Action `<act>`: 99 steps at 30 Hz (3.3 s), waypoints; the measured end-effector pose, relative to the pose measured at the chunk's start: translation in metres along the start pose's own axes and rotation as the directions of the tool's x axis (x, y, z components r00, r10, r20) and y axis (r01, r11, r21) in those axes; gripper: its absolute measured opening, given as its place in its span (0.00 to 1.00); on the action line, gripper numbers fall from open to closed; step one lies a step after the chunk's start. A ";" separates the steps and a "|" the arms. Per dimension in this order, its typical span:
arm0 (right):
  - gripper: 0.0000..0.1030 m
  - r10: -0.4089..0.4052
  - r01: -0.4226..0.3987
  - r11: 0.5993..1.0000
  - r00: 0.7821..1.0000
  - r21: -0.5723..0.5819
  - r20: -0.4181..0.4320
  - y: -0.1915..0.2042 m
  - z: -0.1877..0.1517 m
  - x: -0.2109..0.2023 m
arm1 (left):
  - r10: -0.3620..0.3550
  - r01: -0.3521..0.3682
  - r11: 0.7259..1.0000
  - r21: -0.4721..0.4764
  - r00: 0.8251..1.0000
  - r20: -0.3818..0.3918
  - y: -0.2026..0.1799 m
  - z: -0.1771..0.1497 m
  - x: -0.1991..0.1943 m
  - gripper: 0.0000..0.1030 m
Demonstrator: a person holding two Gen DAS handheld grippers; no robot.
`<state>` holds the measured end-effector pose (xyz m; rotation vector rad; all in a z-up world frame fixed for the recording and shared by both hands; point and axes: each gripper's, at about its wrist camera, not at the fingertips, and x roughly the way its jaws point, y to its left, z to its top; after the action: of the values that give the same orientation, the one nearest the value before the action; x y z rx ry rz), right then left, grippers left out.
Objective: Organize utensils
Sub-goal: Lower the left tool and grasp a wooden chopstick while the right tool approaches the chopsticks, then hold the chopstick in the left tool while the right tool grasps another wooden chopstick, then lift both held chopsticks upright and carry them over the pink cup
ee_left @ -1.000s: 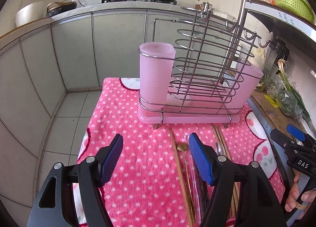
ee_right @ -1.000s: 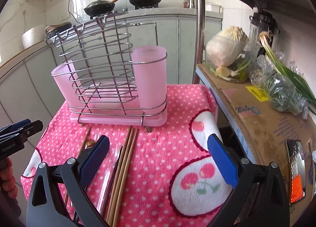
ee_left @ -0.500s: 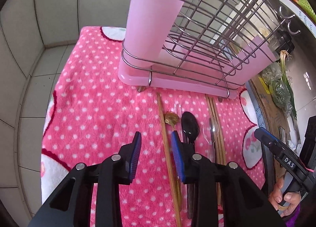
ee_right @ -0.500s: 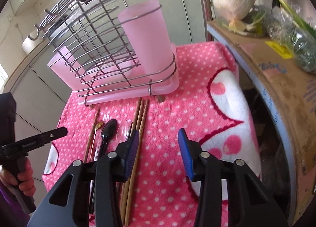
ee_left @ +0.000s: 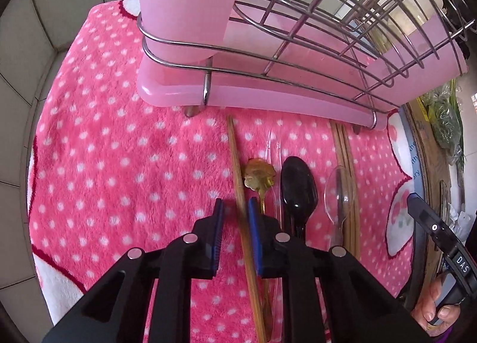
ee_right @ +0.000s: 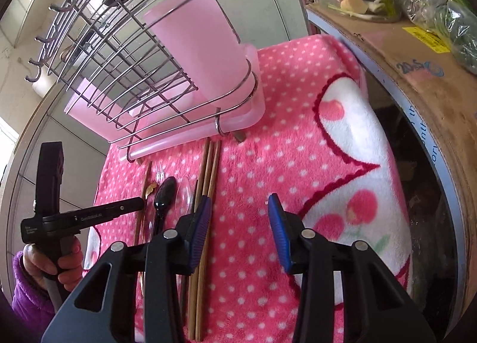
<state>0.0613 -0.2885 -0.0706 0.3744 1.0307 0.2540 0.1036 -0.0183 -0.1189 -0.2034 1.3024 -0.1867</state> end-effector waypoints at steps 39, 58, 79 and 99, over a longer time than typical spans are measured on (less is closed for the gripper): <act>0.00 -0.105 0.106 0.994 0.974 -0.006 -0.203 0.033 0.005 0.062 | -0.018 0.022 0.998 -0.058 0.998 0.062 0.068 -0.019 -0.022 0.07; 0.25 -0.135 0.135 0.991 0.962 -0.015 -0.236 0.029 0.029 0.078 | -0.006 0.008 0.999 -0.052 0.999 0.041 0.062 -0.015 -0.018 0.07; 0.06 -0.035 0.033 0.999 0.993 -0.014 -0.113 -0.004 0.002 0.014 | 0.026 -0.026 0.999 -0.028 0.999 -0.021 0.044 0.007 -0.023 0.06; 0.06 0.024 0.025 0.988 0.949 -0.150 0.315 0.044 0.014 -0.101 | -0.074 0.053 0.997 0.053 0.831 0.552 0.034 -0.044 -0.185 0.06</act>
<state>0.0221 -0.2889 0.0334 0.2650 0.6904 0.2608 0.0145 0.0588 0.0342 -0.2493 0.7099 -0.1893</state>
